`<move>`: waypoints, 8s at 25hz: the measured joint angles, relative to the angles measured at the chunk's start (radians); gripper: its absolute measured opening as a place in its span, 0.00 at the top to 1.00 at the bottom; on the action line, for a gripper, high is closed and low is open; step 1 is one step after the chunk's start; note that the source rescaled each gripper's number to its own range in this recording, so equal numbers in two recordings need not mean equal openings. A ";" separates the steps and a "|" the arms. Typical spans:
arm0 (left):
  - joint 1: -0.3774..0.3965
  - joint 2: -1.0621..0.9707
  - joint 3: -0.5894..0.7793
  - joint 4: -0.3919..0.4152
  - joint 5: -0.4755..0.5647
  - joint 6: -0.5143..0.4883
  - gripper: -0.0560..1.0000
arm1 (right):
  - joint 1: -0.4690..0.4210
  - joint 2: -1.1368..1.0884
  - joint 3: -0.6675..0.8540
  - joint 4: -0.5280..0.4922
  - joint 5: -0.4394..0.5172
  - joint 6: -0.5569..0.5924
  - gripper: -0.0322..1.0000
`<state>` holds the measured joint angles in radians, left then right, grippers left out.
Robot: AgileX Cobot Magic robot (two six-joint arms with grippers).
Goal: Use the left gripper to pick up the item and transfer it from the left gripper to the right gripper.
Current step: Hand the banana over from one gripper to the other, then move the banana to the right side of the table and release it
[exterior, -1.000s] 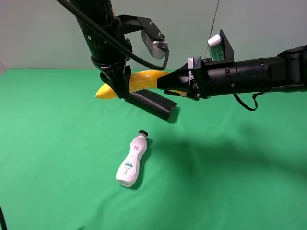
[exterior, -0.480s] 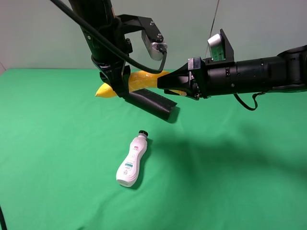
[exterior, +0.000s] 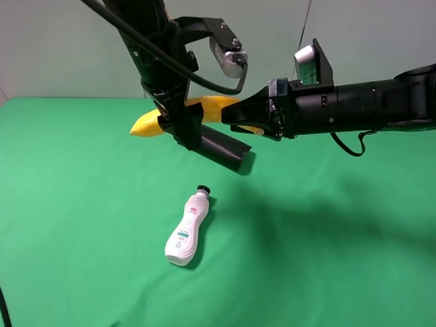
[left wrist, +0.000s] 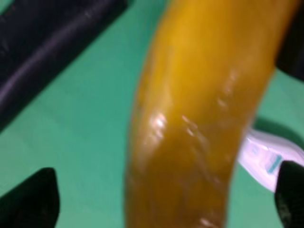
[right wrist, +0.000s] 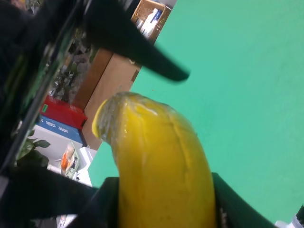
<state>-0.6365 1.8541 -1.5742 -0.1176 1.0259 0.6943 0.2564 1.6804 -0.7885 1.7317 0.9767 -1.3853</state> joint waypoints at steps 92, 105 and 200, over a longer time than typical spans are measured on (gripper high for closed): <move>0.000 -1.629 1.071 0.133 0.030 -0.719 0.04 | 0.000 0.000 0.000 -0.016 -0.080 0.058 0.97; 0.229 -1.696 1.074 0.136 0.028 -0.719 0.04 | 0.000 0.000 0.000 -0.037 -0.130 0.107 0.97; 0.616 -1.857 1.074 0.137 0.028 -0.719 0.04 | -0.615 -0.088 0.149 -0.599 -0.248 0.550 0.97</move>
<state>-0.0206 -0.0029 -0.5000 0.0194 1.0543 -0.0248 -0.3589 1.5924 -0.6392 1.1330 0.7284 -0.8349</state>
